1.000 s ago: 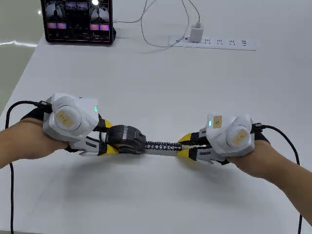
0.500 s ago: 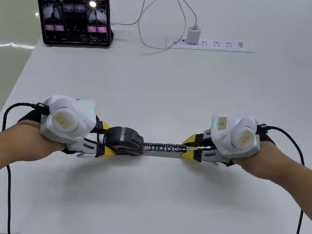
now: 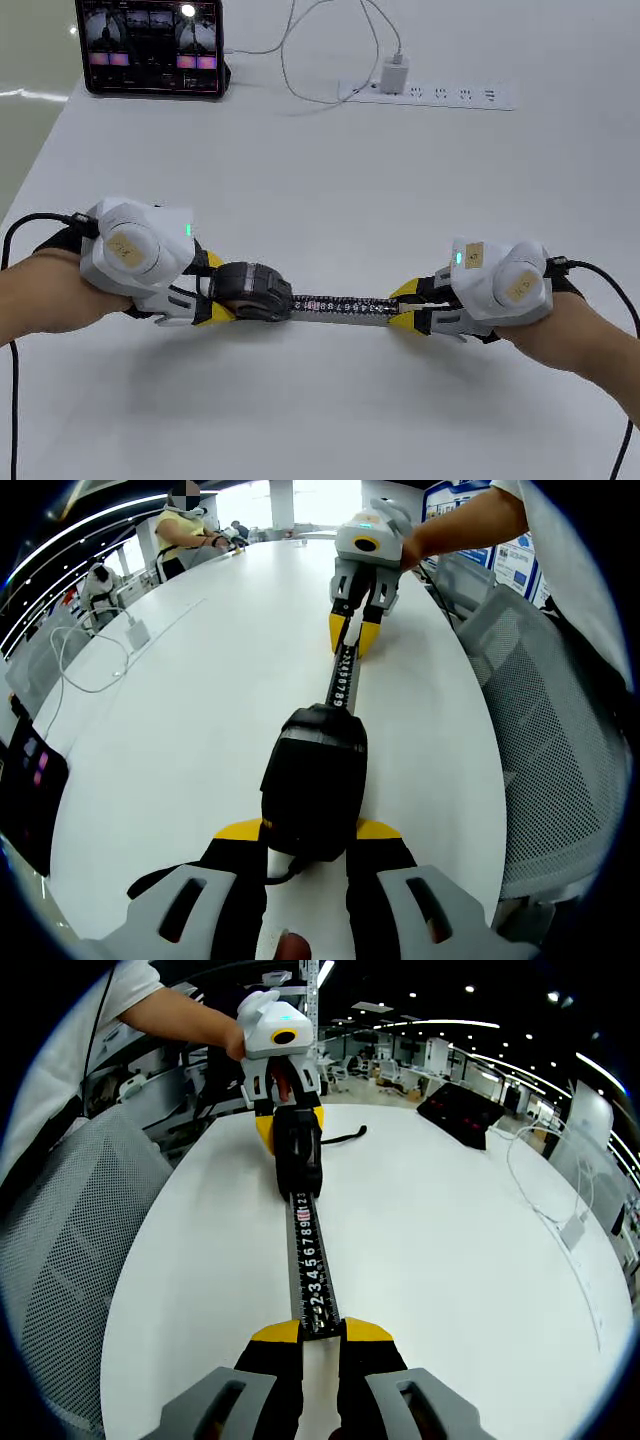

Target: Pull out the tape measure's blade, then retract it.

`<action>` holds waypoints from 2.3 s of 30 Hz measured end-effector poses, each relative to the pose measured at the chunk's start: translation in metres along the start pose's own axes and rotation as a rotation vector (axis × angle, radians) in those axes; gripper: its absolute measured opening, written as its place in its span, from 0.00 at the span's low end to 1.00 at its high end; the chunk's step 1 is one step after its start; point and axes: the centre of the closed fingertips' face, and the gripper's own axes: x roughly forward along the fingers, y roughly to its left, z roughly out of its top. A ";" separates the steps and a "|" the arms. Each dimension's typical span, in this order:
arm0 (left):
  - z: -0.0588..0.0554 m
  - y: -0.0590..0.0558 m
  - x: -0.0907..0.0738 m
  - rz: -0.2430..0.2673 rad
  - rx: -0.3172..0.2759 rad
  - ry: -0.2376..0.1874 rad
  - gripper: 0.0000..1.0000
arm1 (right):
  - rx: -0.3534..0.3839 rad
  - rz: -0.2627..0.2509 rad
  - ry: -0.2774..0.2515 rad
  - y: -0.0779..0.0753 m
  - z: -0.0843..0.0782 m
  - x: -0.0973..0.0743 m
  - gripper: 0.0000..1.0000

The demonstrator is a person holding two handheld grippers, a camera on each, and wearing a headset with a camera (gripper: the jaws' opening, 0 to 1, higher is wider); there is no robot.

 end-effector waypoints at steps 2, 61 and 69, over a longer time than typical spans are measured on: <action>0.000 0.000 0.000 0.000 0.001 0.001 0.25 | 0.001 -0.001 0.003 0.000 -0.002 -0.002 0.08; 0.001 0.000 0.000 0.001 0.000 0.004 0.25 | 0.000 -0.021 0.103 -0.009 -0.049 -0.045 0.08; 0.001 0.000 0.000 0.001 0.002 0.003 0.25 | -0.002 -0.024 0.123 -0.010 -0.057 -0.054 0.08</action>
